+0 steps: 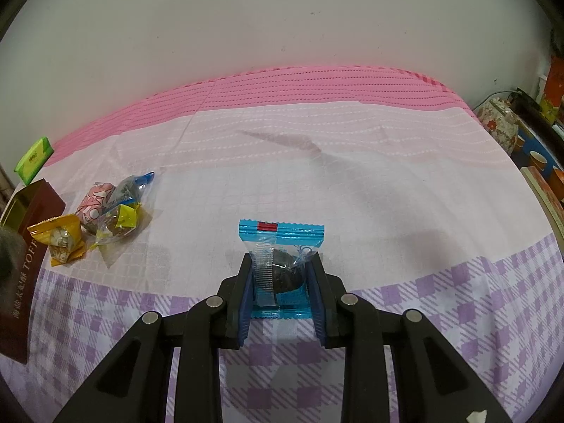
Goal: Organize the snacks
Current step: 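Carry the grey block into the tin and open the left gripper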
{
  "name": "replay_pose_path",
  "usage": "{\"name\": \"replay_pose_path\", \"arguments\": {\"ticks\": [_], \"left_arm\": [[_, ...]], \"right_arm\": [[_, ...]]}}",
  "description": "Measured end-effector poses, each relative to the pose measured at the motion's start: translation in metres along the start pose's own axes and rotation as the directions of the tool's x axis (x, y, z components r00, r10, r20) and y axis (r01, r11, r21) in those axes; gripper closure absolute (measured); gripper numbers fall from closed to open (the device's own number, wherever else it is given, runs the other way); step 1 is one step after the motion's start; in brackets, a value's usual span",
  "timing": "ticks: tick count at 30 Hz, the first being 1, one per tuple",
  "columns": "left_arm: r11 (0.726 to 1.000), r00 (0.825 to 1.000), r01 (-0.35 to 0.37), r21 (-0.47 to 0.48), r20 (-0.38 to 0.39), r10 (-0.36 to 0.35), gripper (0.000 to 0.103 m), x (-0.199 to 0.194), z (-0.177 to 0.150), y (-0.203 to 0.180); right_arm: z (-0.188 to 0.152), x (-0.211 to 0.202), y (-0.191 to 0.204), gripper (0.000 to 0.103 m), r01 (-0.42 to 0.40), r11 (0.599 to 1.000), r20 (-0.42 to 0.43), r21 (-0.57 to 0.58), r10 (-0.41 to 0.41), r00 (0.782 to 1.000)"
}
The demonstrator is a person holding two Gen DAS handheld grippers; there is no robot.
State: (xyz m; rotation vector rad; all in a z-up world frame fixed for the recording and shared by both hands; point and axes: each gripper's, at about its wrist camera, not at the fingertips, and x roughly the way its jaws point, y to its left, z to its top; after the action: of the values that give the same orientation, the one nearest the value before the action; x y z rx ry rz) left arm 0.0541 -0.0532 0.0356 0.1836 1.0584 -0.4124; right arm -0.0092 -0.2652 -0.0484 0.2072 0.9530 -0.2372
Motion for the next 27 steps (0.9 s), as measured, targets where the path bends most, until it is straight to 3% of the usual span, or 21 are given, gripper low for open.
{"name": "replay_pose_path", "arguments": {"ticks": [5, 10, 14, 21, 27], "left_arm": [[0.993, 0.991, -0.121, -0.015, 0.049, 0.122, 0.067, -0.007, 0.033, 0.049], [0.978, 0.979, -0.202, -0.053, -0.019, 0.201, 0.067, 0.014, 0.052, 0.111], [0.96, 0.958, -0.278, -0.019, -0.077, 0.276, 0.067, 0.037, 0.056, 0.146], [0.959, 0.946, -0.283, -0.024, -0.17, 0.275, 0.067, 0.069, 0.047, 0.177], [0.958, 0.948, -0.287, 0.013, -0.143, 0.285, 0.067, 0.07, 0.039, 0.176]], "right_arm": [[0.0, 0.0, 0.0, 0.076, -0.001, 1.0, 0.0, 0.0, 0.001, 1.0], [0.0, 0.0, 0.0, 0.076, 0.001, 1.0, 0.0, -0.001, -0.001, 1.0], [0.0, 0.0, 0.001, 0.076, 0.005, 1.0, -0.002, -0.009, -0.005, 1.0], [0.003, -0.001, 0.003, 0.076, 0.013, 1.0, -0.024, -0.023, -0.014, 1.0], [0.006, 0.001, 0.003, 0.076, 0.02, 1.0, -0.046, -0.023, -0.021, 0.999]]}}
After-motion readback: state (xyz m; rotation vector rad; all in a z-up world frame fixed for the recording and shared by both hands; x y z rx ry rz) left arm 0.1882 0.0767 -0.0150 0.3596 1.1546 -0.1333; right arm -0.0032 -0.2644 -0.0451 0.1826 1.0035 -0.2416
